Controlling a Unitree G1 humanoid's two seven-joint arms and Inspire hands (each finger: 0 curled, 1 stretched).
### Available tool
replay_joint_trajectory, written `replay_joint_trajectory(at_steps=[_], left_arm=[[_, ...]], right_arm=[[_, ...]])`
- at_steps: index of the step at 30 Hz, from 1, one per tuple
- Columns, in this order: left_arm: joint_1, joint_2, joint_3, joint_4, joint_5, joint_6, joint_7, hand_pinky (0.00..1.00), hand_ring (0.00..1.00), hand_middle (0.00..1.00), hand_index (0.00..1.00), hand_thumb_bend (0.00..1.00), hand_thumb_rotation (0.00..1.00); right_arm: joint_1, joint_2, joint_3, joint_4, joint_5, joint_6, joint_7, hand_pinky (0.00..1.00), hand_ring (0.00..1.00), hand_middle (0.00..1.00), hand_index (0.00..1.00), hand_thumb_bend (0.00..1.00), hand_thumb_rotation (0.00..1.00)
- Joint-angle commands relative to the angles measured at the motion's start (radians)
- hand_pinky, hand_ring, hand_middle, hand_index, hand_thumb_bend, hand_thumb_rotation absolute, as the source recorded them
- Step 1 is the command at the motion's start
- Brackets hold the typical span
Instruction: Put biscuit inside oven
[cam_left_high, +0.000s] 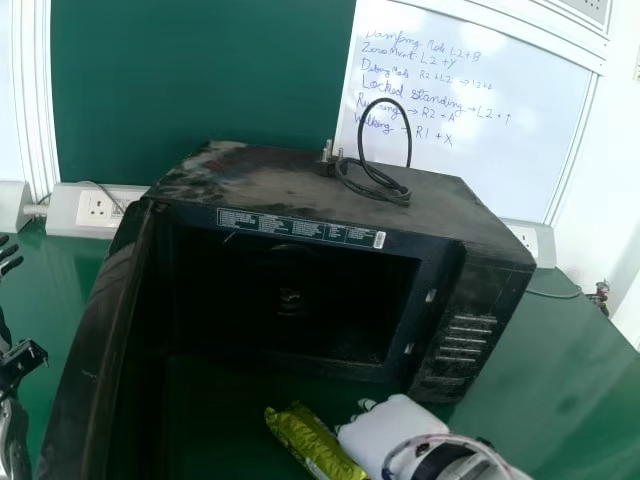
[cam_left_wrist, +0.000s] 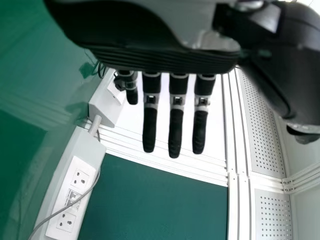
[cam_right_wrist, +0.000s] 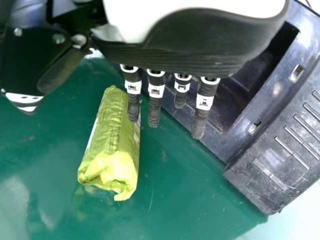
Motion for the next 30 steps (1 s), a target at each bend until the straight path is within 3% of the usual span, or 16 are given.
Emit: replay_joint_trajectory(at_steps=[1, 8, 14, 19, 30], left_arm=[[0.008, -0.002, -0.004, -0.025, 0.000, 0.010, -0.003, 0.59, 0.62, 0.63, 0.63, 0.78, 0.86], [0.014, -0.013, -0.005, -0.047, -0.002, 0.016, -0.001, 0.60, 0.62, 0.63, 0.63, 0.78, 0.84], [0.015, -0.015, -0.007, -0.052, 0.001, 0.021, -0.001, 0.58, 0.61, 0.62, 0.62, 0.77, 0.86], [0.013, -0.016, -0.008, -0.053, 0.001, 0.025, -0.001, 0.57, 0.59, 0.61, 0.61, 0.76, 0.88], [0.018, -0.020, -0.007, -0.066, -0.002, 0.024, -0.007, 0.57, 0.60, 0.61, 0.61, 0.78, 0.86]], right_arm=[[-0.012, 0.026, -0.004, 0.009, -0.025, -0.030, 0.005, 0.75, 0.85, 0.88, 0.87, 0.94, 0.45], [-0.010, 0.088, 0.020, 0.079, -0.094, -0.110, -0.014, 0.76, 0.85, 0.87, 0.86, 0.99, 0.48], [-0.026, 0.149, 0.083, 0.185, -0.233, -0.192, -0.036, 0.72, 0.82, 0.87, 0.87, 0.96, 0.52], [-0.065, 0.179, 0.095, 0.246, -0.256, -0.235, -0.038, 0.70, 0.80, 0.86, 0.86, 0.95, 0.56], [-0.107, 0.169, 0.088, 0.345, -0.250, -0.289, -0.093, 0.67, 0.79, 0.85, 0.86, 0.92, 0.59]])
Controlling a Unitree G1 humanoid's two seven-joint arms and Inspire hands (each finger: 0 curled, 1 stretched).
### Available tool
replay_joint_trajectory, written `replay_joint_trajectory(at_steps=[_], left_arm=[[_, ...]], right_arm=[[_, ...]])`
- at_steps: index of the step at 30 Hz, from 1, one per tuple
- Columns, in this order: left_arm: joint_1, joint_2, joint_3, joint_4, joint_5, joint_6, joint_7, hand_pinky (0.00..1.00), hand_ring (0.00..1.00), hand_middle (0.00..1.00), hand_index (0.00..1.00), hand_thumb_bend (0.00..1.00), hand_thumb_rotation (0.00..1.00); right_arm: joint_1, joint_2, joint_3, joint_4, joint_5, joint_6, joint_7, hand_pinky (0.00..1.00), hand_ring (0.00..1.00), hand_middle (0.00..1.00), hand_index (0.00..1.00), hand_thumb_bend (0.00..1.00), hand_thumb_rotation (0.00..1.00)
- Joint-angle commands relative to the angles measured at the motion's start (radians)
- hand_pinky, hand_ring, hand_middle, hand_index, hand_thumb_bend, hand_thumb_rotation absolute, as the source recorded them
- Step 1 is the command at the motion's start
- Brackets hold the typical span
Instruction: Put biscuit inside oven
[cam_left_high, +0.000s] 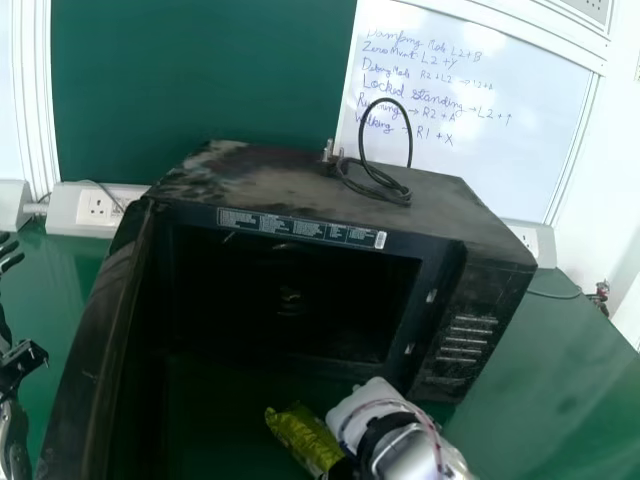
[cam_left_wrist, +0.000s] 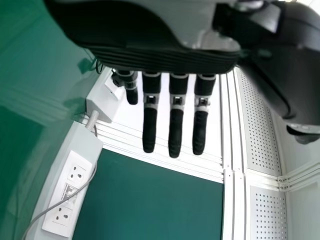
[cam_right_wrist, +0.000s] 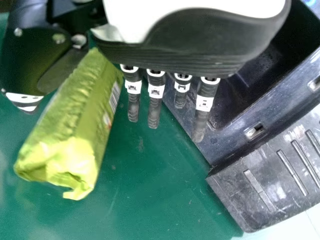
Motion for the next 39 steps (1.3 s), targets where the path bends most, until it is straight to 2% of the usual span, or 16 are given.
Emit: replay_joint_trajectory(at_steps=[1, 4, 9, 13, 15, 20, 24, 28, 29, 39], left_arm=[[0.005, -0.005, -0.005, -0.014, 0.000, 0.007, -0.002, 0.57, 0.60, 0.61, 0.61, 0.78, 0.86], [0.005, -0.006, -0.005, -0.016, -0.003, 0.006, -0.005, 0.57, 0.60, 0.61, 0.61, 0.77, 0.86], [0.003, -0.008, -0.007, -0.026, -0.001, 0.017, 0.003, 0.58, 0.60, 0.62, 0.61, 0.78, 0.86], [0.008, 0.001, -0.010, -0.021, -0.006, 0.007, -0.024, 0.59, 0.60, 0.62, 0.63, 0.77, 0.89], [0.007, 0.001, -0.007, -0.020, -0.009, 0.003, -0.031, 0.58, 0.60, 0.61, 0.62, 0.78, 0.90], [0.004, 0.000, -0.004, -0.018, -0.010, 0.002, -0.040, 0.57, 0.59, 0.61, 0.61, 0.79, 0.91], [0.002, 0.000, -0.002, -0.016, -0.009, 0.004, -0.042, 0.57, 0.59, 0.61, 0.61, 0.79, 0.91], [0.005, 0.000, -0.006, -0.025, -0.003, 0.006, -0.040, 0.57, 0.59, 0.61, 0.61, 0.79, 0.91], [0.005, -0.001, -0.007, -0.028, -0.001, 0.008, -0.038, 0.57, 0.59, 0.61, 0.62, 0.79, 0.91], [0.003, -0.006, -0.011, -0.041, 0.002, 0.016, -0.029, 0.58, 0.59, 0.61, 0.62, 0.81, 0.91]], right_arm=[[-0.013, -0.003, -0.002, 0.025, -0.001, -0.007, -0.035, 0.67, 0.79, 0.85, 0.86, 0.92, 0.58], [-0.010, -0.004, -0.006, 0.058, -0.010, 0.001, -0.071, 0.67, 0.79, 0.85, 0.86, 0.92, 0.57], [0.018, 0.014, -0.004, 0.077, -0.053, 0.030, -0.088, 0.72, 0.82, 0.89, 0.90, 0.95, 0.46], [0.045, 0.005, 0.005, 0.073, -0.079, 0.023, -0.122, 0.72, 0.82, 0.89, 0.89, 0.81, 0.24], [0.055, -0.003, 0.018, 0.073, -0.095, 0.008, -0.134, 0.68, 0.80, 0.88, 0.88, 0.77, 0.18], [0.047, 0.014, 0.069, 0.099, -0.146, -0.011, -0.112, 0.66, 0.80, 0.89, 0.90, 0.73, 0.24], [0.032, 0.024, 0.088, 0.118, -0.142, -0.020, -0.082, 0.66, 0.81, 0.89, 0.90, 0.70, 0.24], [0.021, 0.030, 0.106, 0.136, -0.146, -0.031, -0.048, 0.66, 0.81, 0.89, 0.90, 0.74, 0.29], [0.025, 0.037, 0.106, 0.136, -0.151, -0.024, -0.044, 0.68, 0.82, 0.90, 0.91, 0.78, 0.31], [0.059, 0.041, 0.115, 0.132, -0.181, -0.015, -0.088, 0.71, 0.82, 0.89, 0.90, 0.75, 0.31]])
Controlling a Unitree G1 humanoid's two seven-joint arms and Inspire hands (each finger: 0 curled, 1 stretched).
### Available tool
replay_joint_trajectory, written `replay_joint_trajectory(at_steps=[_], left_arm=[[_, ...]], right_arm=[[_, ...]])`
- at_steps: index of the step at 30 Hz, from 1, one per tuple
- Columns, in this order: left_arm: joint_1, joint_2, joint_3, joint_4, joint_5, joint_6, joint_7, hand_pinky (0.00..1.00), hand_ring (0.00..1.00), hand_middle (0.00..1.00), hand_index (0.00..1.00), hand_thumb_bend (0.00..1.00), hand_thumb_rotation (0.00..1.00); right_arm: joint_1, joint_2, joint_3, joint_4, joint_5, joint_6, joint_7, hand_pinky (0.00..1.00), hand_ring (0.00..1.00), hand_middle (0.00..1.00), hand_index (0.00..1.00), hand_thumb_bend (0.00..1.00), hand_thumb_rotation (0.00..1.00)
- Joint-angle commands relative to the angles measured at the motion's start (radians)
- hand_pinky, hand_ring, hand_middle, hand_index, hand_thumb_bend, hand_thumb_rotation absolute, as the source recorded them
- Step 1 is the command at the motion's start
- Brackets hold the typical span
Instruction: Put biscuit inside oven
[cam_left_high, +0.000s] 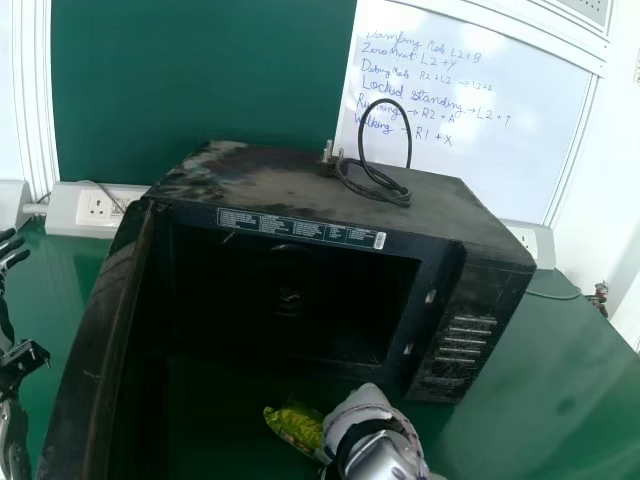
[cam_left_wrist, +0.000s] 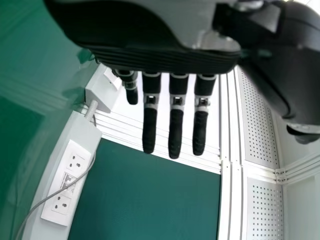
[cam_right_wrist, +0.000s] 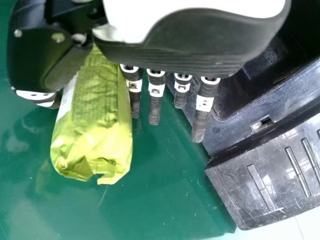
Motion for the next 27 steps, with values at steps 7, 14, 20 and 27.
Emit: replay_joint_trajectory(at_steps=[7, 14, 20, 27], left_arm=[[0.003, -0.008, -0.012, -0.025, 0.006, 0.007, 0.008, 0.57, 0.60, 0.61, 0.61, 0.80, 0.92], [0.006, -0.008, -0.013, -0.027, 0.006, 0.000, 0.003, 0.57, 0.60, 0.61, 0.61, 0.80, 0.92], [0.005, -0.007, -0.013, -0.027, 0.008, 0.005, 0.007, 0.57, 0.60, 0.61, 0.61, 0.80, 0.92], [0.006, -0.006, -0.013, -0.028, 0.007, 0.007, 0.006, 0.57, 0.60, 0.61, 0.62, 0.81, 0.92]], right_arm=[[0.032, 0.011, 0.016, 0.087, -0.015, 0.025, -0.079, 0.75, 0.84, 0.90, 0.90, 0.70, 0.30], [0.023, 0.009, 0.012, 0.147, -0.017, 0.051, -0.163, 0.72, 0.82, 0.89, 0.89, 0.71, 0.28], [0.039, 0.015, 0.009, 0.147, -0.015, 0.086, -0.207, 0.75, 0.83, 0.90, 0.90, 0.74, 0.25], [0.027, 0.003, 0.028, 0.137, -0.021, 0.068, -0.207, 0.70, 0.81, 0.88, 0.89, 0.70, 0.27]])
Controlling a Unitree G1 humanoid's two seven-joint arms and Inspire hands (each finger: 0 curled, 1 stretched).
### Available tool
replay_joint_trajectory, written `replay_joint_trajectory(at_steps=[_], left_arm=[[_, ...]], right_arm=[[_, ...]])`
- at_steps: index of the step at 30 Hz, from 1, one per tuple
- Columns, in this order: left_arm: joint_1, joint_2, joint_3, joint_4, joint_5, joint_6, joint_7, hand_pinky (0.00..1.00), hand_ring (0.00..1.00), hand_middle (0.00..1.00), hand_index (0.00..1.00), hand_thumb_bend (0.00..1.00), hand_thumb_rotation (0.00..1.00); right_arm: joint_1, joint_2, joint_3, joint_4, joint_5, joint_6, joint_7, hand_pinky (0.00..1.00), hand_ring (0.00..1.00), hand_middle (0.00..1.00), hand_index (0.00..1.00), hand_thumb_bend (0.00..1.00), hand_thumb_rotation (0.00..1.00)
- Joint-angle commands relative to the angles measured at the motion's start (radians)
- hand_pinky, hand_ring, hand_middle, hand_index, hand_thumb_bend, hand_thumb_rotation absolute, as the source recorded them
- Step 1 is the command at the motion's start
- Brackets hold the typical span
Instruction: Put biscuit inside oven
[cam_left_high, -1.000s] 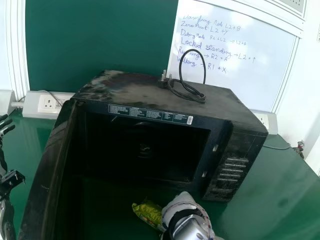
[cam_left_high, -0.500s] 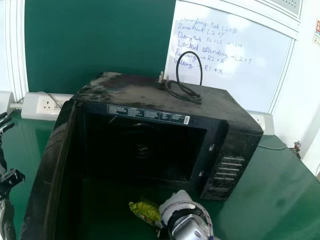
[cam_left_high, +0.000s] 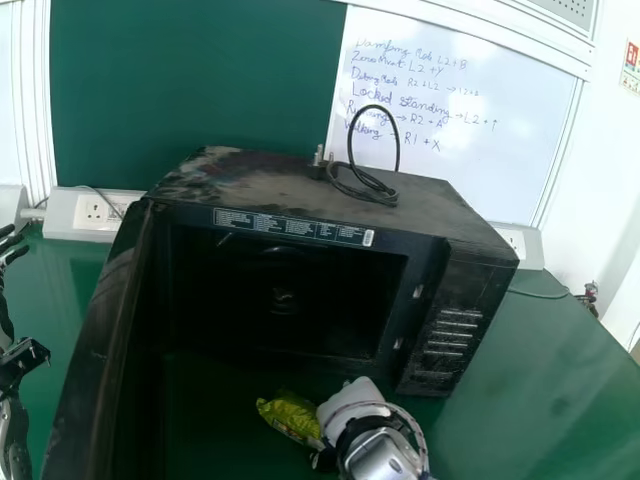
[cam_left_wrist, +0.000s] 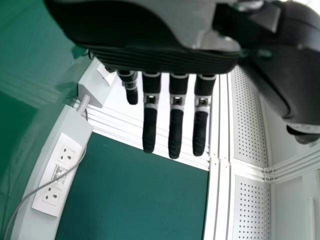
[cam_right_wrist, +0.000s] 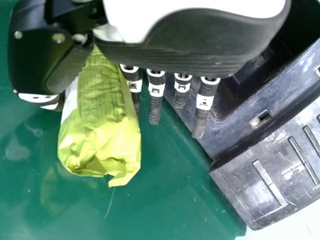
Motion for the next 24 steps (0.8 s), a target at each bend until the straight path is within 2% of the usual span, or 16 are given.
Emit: replay_joint_trajectory(at_steps=[1, 3, 4, 5, 8, 24], left_arm=[[0.004, 0.000, -0.008, -0.007, 0.007, 0.008, 0.001, 0.57, 0.60, 0.61, 0.62, 0.81, 0.92], [0.004, -0.001, -0.009, -0.008, 0.007, 0.009, 0.002, 0.58, 0.60, 0.61, 0.62, 0.81, 0.92], [0.005, -0.002, -0.009, -0.010, 0.007, 0.007, 0.002, 0.58, 0.60, 0.61, 0.62, 0.81, 0.92], [0.005, -0.003, -0.010, -0.011, 0.007, 0.007, 0.002, 0.57, 0.60, 0.61, 0.62, 0.80, 0.92], [0.004, -0.003, -0.011, -0.012, 0.011, 0.011, 0.006, 0.58, 0.60, 0.61, 0.62, 0.81, 0.92], [0.002, -0.004, -0.010, -0.002, 0.003, -0.001, 0.002, 0.57, 0.60, 0.61, 0.61, 0.80, 0.91]], right_arm=[[0.001, -0.009, 0.026, 0.026, 0.016, -0.030, 0.002, 0.69, 0.79, 0.87, 0.88, 0.70, 0.28], [0.009, -0.002, 0.024, 0.026, 0.019, -0.021, -0.026, 0.53, 0.62, 0.72, 0.79, 0.71, 0.22], [0.023, 0.008, 0.012, 0.023, 0.029, -0.003, -0.057, 0.42, 0.49, 0.61, 0.76, 0.72, 0.17], [0.041, 0.022, -0.002, 0.020, 0.040, 0.020, -0.089, 0.33, 0.39, 0.54, 0.72, 0.64, 0.09], [0.064, 0.041, -0.015, 0.018, 0.043, 0.059, -0.141, 0.22, 0.26, 0.48, 0.64, 0.58, 0.01], [0.083, 0.046, -0.044, -0.011, 0.060, 0.091, -0.221, 0.19, 0.23, 0.47, 0.62, 0.58, 0.00]])
